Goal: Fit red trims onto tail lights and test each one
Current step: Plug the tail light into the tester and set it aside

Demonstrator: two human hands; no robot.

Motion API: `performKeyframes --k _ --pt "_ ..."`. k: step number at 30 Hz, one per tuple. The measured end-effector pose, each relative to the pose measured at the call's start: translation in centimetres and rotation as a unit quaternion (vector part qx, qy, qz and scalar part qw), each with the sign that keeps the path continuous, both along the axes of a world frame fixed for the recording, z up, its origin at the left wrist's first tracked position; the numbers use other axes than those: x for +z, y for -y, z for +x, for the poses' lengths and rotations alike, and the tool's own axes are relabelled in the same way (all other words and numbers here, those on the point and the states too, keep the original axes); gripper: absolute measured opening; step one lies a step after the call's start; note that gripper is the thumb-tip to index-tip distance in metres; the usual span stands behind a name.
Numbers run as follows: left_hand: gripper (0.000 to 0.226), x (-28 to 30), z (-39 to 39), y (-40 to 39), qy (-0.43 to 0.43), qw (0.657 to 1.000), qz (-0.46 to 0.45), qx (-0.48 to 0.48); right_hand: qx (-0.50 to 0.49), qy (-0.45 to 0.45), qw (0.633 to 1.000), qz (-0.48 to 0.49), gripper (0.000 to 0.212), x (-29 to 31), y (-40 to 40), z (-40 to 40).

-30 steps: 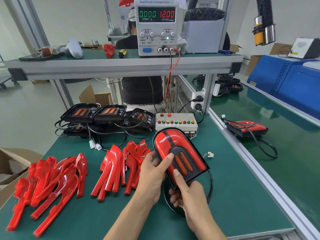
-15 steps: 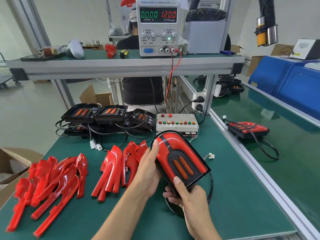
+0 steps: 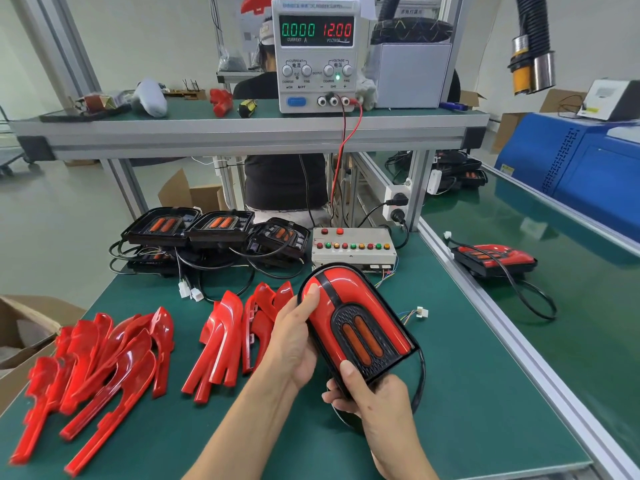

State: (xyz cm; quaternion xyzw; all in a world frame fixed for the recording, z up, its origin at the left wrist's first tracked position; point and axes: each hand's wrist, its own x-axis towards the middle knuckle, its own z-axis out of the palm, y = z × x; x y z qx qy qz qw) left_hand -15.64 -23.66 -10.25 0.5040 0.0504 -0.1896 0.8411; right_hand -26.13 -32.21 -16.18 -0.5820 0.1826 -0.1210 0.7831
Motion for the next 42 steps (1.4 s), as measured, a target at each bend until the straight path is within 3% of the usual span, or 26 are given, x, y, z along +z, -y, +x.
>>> performKeyframes --k 5,18,22,27,29,32,42 --pt "0.061 -0.4 0.1 -0.2 0.009 1.000 -0.009 0.001 -0.004 -0.002 1.000 0.005 0.040 -0.1 0.0 0.0" --pt "0.058 -1.0 0.3 -1.0 -0.005 0.999 -0.047 -0.016 0.007 -0.004 0.999 -0.052 0.043 -0.3 0.0 -0.1" --pt "0.046 -1.0 0.4 -0.9 -0.011 0.999 -0.038 -0.007 0.013 -0.003 0.998 -0.058 0.046 -0.2 0.0 -0.2" --pt "0.047 -0.9 0.4 -0.8 0.009 0.999 -0.029 -0.025 0.015 -0.007 0.999 -0.044 0.047 -0.1 0.1 -0.2" --pt "0.053 -0.9 0.2 -1.1 0.025 0.997 -0.027 -0.063 0.013 -0.008 1.000 -0.025 0.048 0.1 0.1 -0.1" --pt "0.044 -1.3 0.1 -1.4 0.058 0.991 -0.034 -0.115 0.012 -0.003 1.000 0.005 0.051 0.3 0.2 -0.1" --pt "0.051 -1.6 0.2 -1.0 0.076 0.993 -0.012 -0.095 0.030 0.010 0.999 0.028 0.049 -0.1 0.6 -0.2"
